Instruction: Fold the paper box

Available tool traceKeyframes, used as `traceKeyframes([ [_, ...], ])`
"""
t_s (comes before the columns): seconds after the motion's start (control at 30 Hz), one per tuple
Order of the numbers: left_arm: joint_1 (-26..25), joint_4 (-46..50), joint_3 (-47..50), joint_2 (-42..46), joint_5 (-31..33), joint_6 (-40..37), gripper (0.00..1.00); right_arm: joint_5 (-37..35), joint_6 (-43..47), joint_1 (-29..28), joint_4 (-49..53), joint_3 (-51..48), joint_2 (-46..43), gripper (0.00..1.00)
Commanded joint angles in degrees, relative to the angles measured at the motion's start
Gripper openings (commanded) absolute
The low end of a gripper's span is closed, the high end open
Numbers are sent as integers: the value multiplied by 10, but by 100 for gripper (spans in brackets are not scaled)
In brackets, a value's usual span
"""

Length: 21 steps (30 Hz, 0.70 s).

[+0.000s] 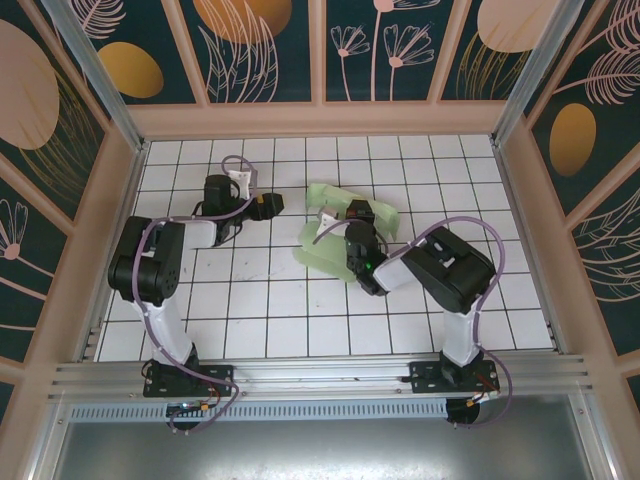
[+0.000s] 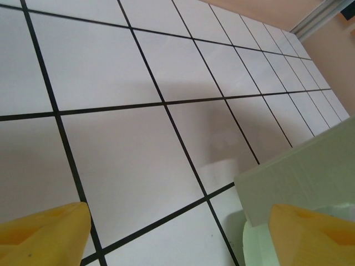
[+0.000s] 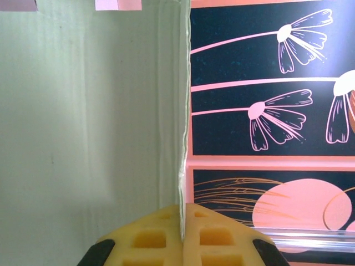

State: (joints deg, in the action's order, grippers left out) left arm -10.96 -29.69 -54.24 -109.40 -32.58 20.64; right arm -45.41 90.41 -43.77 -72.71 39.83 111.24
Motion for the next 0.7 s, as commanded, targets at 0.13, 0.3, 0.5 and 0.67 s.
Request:
traceKeyframes([
  [0.13,-24,34,-74,-47,-27,-42,77,-7,32,-4,-154,-26,48,0],
  [0.3,-35,34,-97,-67,-31,-44,74,-14,58,-3,-227,-35,88,0],
  [0.5,-49,53,-130,-95,-47,-71,71,-15,34,-1,-218,-40,92,0],
  [0.67,-61,60,-162,-124,-78,-82,64,-10,1,0,-177,-43,74,0],
])
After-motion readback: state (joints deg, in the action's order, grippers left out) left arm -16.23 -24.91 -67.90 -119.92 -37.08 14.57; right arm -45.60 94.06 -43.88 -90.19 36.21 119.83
